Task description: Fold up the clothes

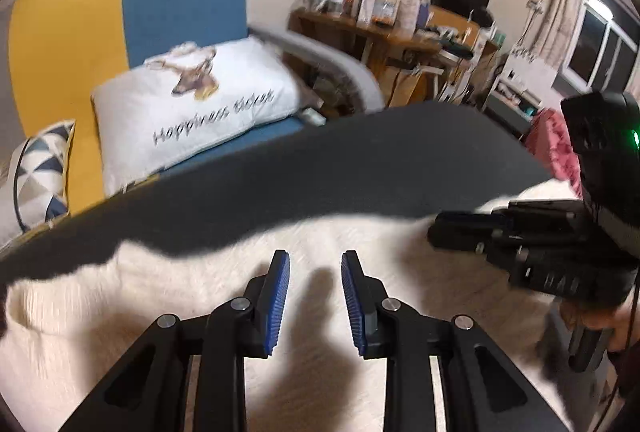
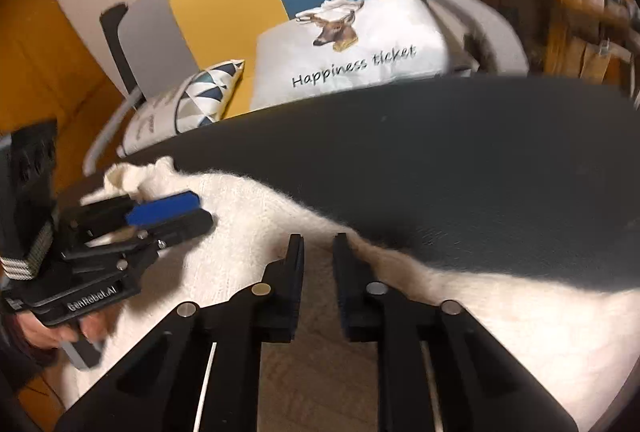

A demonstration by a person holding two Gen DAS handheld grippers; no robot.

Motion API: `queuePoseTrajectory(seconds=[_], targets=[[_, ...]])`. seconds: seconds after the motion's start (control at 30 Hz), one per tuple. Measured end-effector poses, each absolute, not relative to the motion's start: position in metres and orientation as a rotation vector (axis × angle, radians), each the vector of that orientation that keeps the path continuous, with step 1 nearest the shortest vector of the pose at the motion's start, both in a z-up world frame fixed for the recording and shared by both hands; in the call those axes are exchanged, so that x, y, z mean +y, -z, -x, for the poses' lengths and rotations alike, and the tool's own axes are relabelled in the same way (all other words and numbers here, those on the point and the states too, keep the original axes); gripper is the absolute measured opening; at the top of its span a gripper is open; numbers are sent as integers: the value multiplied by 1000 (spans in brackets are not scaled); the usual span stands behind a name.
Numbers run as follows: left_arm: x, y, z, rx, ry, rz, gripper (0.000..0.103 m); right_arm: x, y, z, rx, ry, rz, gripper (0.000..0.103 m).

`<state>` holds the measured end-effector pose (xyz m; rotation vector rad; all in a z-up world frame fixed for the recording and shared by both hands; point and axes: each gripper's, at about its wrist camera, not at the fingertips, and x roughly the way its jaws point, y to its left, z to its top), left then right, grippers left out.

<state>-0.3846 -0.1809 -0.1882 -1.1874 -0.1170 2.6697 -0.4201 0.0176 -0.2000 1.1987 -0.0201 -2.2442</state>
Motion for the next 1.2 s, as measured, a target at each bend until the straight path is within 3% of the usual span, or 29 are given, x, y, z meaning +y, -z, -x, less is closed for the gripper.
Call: queuePoseTrajectory(seconds=[0.17, 0.3, 0.57, 0.6, 0.67, 0.73, 0.87, 0.97, 1.07, 1.2], targets=[[-159, 196, 401, -30, -2659, 1262, 28, 23, 181, 408, 150, 2354, -1180, 18], [-149, 212, 406, 71, -2699, 1310, 29, 30, 206, 412, 247, 2384, -1289, 19], [-167, 190, 334, -50, -2755, 1328, 29, 52, 188, 393, 305, 2459, -1234, 20], [-170, 189, 321, -57, -2766, 1337, 29, 61, 184, 390, 305, 2474, -1232, 21], [-176, 187, 294, -71, -2789, 1353, 29, 79, 180, 383, 309, 2507, -1239, 36], [-182, 186, 268, -85, -2811, 1370, 29, 98, 181, 378, 315, 2539, -1260, 40], [-192, 208, 238, -118, -2841, 1443, 29, 134, 209, 385, 234, 2551, -1424, 41], [-186, 210, 235, -70, -2867, 1438, 30, 143, 209, 385, 177, 2548, -1358, 42], [-181, 212, 239, -22, -2879, 1446, 31, 160, 204, 389, 10, 2504, -1373, 42], [-183, 212, 238, -50, -2880, 1431, 31, 221, 188, 374, -379, 2432, -1290, 43]])
